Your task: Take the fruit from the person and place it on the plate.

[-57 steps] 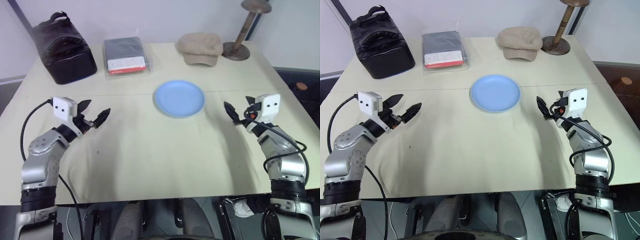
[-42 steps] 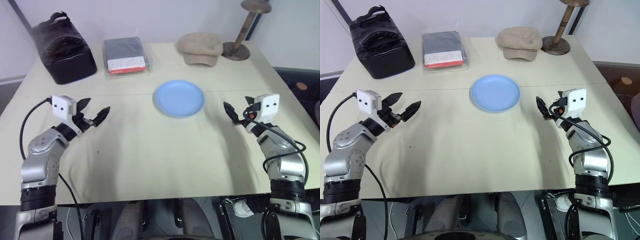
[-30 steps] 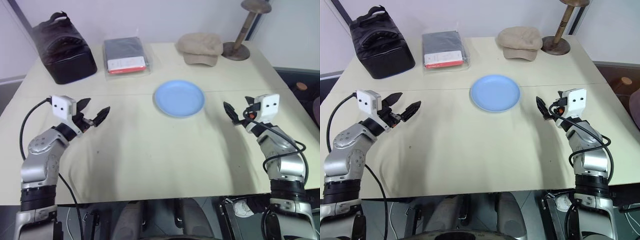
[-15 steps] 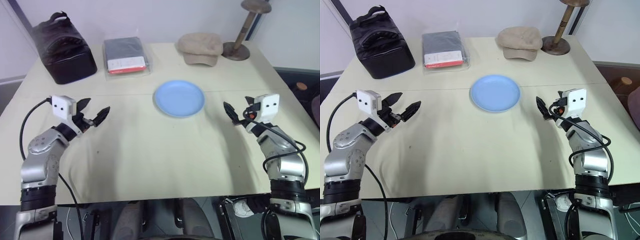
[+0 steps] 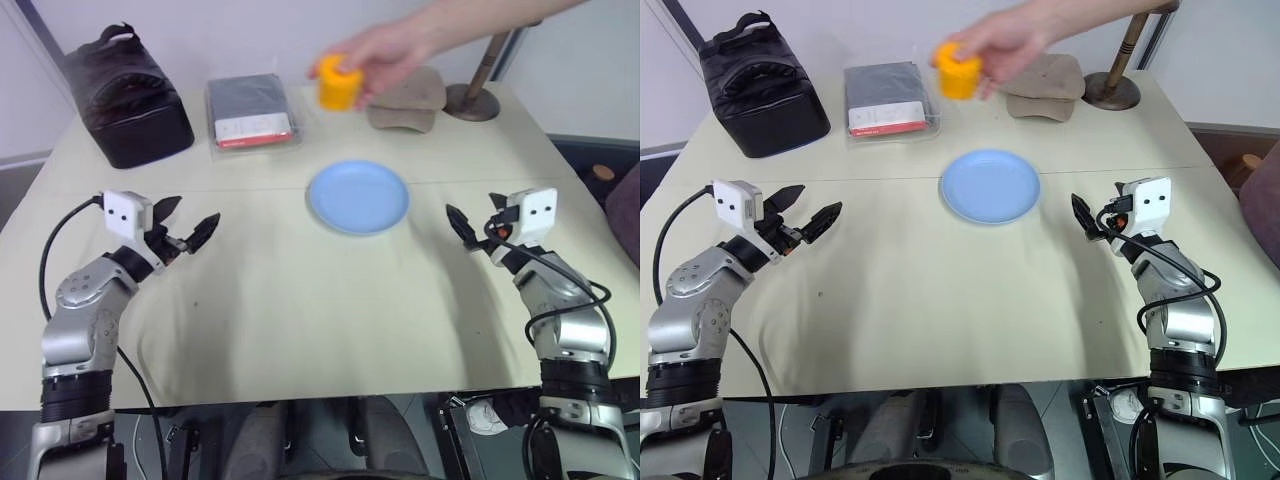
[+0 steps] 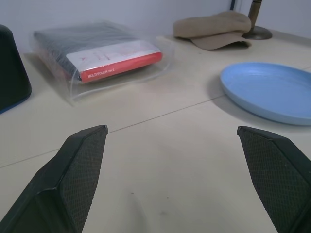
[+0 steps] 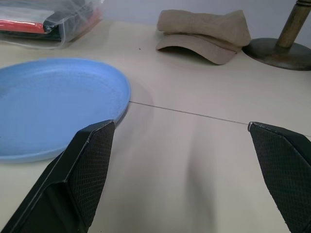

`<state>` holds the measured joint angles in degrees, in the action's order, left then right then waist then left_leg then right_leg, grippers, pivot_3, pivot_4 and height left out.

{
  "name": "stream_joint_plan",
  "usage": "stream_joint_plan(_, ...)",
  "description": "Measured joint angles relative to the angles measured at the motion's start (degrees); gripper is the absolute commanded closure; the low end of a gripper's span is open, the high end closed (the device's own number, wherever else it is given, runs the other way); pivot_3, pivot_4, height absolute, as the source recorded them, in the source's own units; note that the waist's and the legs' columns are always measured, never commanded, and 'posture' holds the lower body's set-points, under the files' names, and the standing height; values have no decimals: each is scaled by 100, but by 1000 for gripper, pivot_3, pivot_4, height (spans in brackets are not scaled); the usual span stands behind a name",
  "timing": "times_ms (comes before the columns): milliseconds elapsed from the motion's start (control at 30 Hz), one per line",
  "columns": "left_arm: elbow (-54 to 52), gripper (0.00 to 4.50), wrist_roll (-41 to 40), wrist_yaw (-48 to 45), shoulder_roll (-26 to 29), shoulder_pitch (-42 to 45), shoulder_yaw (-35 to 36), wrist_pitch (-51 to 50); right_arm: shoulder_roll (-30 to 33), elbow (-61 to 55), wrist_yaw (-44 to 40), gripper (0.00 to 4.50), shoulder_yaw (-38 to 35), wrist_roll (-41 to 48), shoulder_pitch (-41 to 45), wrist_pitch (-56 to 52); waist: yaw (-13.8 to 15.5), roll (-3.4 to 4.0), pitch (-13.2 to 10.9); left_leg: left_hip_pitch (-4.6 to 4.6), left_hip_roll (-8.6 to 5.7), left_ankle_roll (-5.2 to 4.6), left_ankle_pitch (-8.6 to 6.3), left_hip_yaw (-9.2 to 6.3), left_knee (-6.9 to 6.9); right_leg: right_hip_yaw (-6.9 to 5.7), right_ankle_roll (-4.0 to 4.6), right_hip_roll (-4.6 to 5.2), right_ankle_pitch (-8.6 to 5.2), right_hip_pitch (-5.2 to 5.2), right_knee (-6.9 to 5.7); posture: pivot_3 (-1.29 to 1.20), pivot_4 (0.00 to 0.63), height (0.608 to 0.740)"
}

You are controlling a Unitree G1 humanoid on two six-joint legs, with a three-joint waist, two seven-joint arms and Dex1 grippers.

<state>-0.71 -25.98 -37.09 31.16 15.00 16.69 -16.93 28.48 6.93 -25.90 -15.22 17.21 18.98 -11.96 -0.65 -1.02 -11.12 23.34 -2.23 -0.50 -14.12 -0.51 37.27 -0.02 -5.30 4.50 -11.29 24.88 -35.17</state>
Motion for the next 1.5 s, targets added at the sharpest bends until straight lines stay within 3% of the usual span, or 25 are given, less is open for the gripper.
stream_joint_plan(333,0,0,5,-2,4,0,0,3,35,-64,-199,34,55,55,-18,-101,0,0,0,0,0,0,0,0,0,0,0,0,0,0,0,0,150,740)
stream_joint_plan(567,5,0,6,-38,57,1,2,9,912,-2059,-1563,34,468,1294,-269,-1643,6,-2,1,0,1,-1,-1,-3,6,-1,0,3,0,-2,0,0,150,740)
stream_joint_plan(733,114,0,-44,-218,204,86,4,-14,1133,-2520,-1670,34,497,1572,-96,-2229,10,-8,4,1,1,-1,-1,-6,9,-3,17,4,-10,-5,3,0,150,740)
stream_joint_plan(1000,-176,0,-1015,-1068,825,1242,66,-917,1066,-2500,-1522,34,696,1440,186,-2273,15,-10,3,4,-1,-1,-1,-4,12,-6,1,4,-2,-5,6,0,150,740)
stream_joint_plan(1200,95,0,-1072,-1432,472,1734,-487,-1030,942,-2405,-1471,34,856,1243,206,-2142,16,-10,3,4,-1,-2,-1,-4,17,-7,-1,-8,-1,-6,2,0,150,740)
stream_joint_plan(1500,1400,0,-578,-1634,-38,2668,-817,-439,830,-2465,-1281,34,861,1154,-38,-2098,15,-11,3,4,-1,-2,0,-4,18,-7,-2,-13,0,-7,2,0,150,740)
